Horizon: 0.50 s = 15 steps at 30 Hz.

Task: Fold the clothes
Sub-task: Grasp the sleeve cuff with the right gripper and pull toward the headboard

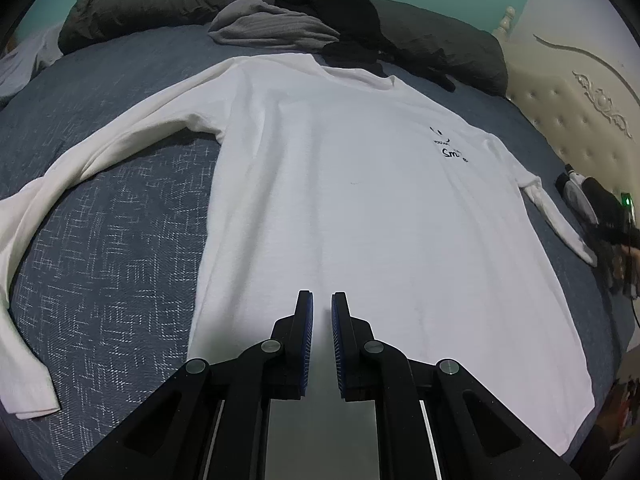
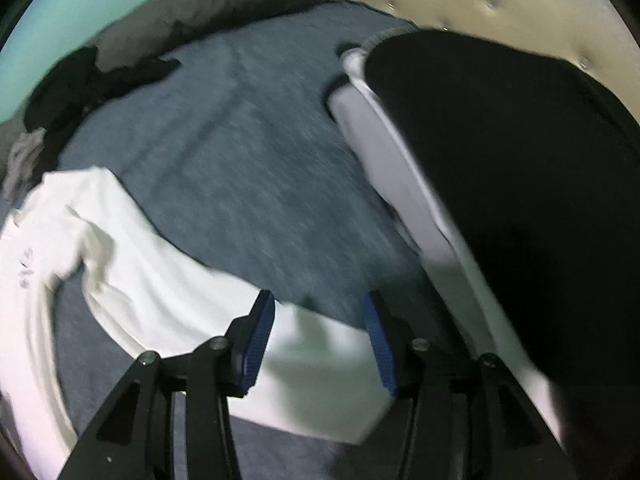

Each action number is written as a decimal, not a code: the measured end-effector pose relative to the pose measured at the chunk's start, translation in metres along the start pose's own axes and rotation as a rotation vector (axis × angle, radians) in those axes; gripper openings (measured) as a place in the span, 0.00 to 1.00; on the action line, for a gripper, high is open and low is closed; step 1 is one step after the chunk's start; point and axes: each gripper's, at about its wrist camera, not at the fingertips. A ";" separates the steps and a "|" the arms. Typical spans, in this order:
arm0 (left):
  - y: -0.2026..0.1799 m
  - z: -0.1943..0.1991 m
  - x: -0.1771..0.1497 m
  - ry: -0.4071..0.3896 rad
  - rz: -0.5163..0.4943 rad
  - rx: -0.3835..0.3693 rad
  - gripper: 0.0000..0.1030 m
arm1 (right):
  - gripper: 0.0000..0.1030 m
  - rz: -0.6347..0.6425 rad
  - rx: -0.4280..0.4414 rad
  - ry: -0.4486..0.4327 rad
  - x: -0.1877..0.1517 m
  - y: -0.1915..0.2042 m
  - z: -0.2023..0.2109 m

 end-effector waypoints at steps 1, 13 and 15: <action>0.000 0.000 0.000 0.001 0.001 0.000 0.10 | 0.46 0.001 -0.017 0.003 -0.005 -0.002 -0.001; -0.002 -0.001 -0.001 0.001 -0.005 0.000 0.10 | 0.50 -0.159 -0.073 -0.005 -0.047 -0.015 -0.011; -0.001 -0.001 -0.001 -0.002 -0.003 0.001 0.10 | 0.22 -0.143 -0.084 -0.033 -0.046 -0.009 -0.005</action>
Point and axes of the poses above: each gripper's, at about its wrist camera, not at the fingertips, and z roughly against the way its jaws point, y to its left, x to its top, and after that the axes turned 7 degrees about -x, right-handed
